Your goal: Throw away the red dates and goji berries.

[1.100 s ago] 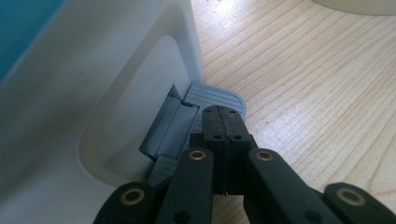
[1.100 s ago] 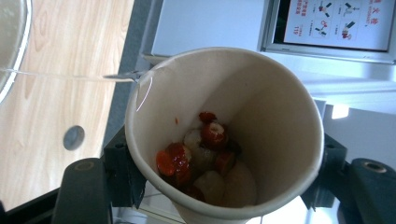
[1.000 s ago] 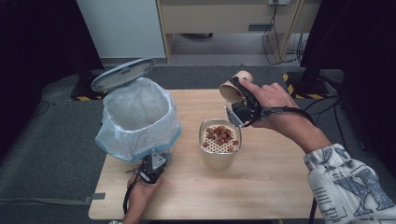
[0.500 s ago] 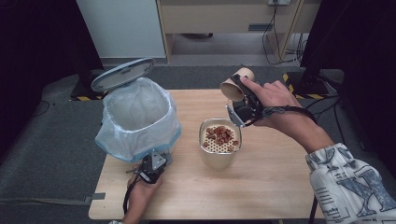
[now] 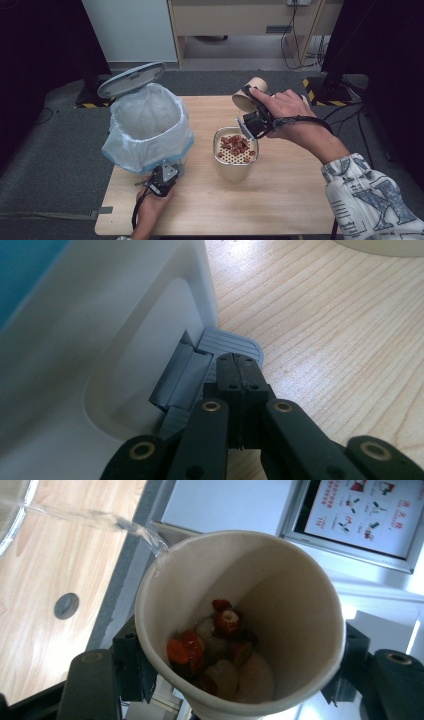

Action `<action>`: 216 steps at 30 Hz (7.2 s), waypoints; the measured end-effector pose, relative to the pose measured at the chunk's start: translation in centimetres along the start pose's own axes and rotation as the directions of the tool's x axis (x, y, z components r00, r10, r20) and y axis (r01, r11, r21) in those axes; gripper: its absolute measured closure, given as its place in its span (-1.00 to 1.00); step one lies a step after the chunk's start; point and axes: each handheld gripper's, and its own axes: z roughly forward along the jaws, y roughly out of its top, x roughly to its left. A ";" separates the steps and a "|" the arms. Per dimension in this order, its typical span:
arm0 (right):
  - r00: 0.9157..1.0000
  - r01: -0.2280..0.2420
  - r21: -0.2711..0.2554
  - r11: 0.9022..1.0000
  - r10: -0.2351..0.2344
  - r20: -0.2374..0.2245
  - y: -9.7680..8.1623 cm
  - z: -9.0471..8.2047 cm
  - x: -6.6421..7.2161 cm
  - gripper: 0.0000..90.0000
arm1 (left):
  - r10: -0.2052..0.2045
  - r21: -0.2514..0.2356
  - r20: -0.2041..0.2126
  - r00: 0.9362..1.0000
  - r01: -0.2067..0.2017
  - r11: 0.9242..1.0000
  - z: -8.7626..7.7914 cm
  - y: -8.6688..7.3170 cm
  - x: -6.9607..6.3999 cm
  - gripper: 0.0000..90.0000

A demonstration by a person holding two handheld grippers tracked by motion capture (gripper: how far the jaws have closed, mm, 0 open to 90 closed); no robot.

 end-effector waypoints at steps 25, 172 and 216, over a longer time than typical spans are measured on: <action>0.995 0.087 0.023 0.996 -0.086 -0.060 -0.2 0.6 2.2 -0.28 | -0.001 -0.002 -0.001 1.000 0.001 1.000 0.0 0.0 0.0 1.00; 0.419 -0.903 -0.064 0.424 0.840 -0.345 -12.6 0.9 4.0 -0.30 | -0.007 -0.003 0.004 1.000 0.007 1.000 0.0 -0.1 0.1 1.00; 0.128 -0.991 -0.033 0.129 0.856 -0.500 -13.5 0.9 2.4 -0.31 | -0.007 -0.004 0.006 1.000 0.007 1.000 0.0 -0.1 0.1 0.99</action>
